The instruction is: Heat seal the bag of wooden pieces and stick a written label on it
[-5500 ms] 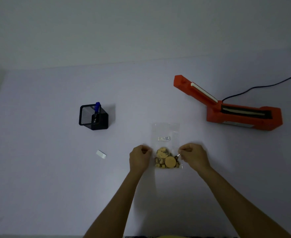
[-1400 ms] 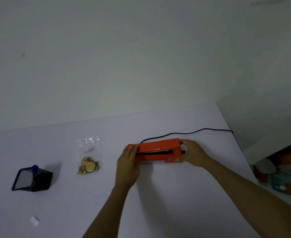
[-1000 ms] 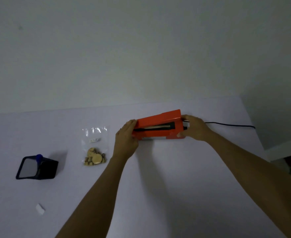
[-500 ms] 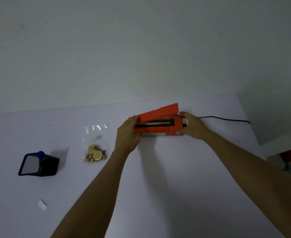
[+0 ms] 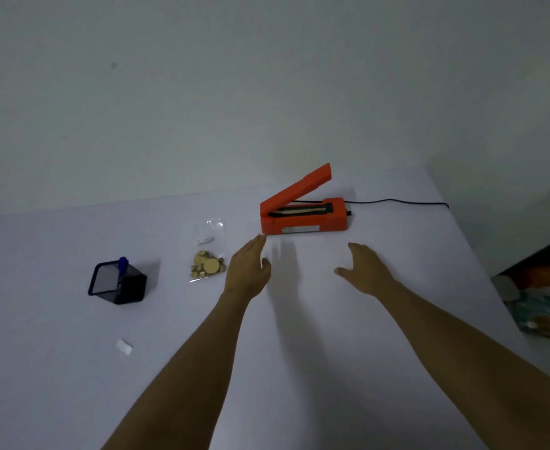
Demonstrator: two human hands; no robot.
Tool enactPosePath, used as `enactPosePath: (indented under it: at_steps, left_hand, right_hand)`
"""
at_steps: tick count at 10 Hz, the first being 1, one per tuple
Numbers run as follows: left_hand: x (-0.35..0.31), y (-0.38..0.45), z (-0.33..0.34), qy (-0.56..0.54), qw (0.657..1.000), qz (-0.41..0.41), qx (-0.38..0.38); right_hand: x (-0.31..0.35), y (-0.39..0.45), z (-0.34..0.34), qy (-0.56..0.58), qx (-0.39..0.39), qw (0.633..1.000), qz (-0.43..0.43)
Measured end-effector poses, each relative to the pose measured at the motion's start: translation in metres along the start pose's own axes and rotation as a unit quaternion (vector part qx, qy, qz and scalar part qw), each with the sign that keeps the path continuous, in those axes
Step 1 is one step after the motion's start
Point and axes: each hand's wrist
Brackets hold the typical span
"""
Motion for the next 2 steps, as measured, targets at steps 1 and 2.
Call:
enactPosePath:
  at_steps: [1,2]
  left_hand:
    - [0.02,-0.034,-0.003,0.006,0.999,0.007,0.034]
    - [0.042,-0.059,-0.005,0.01,0.999,0.013,0.043]
  right_hand:
    - [0.023,-0.037,0.029,-0.034,-0.008,0.999,-0.013]
    - [0.041,-0.061,0.055,-0.052,-0.01,0.998,-0.019]
Point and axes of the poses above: each hand's wrist, its own y-axis towards the middle knuckle, its own z-axis out of the palm, x = y × z, and after that the axes turned 6 degrees about -z, right-handed
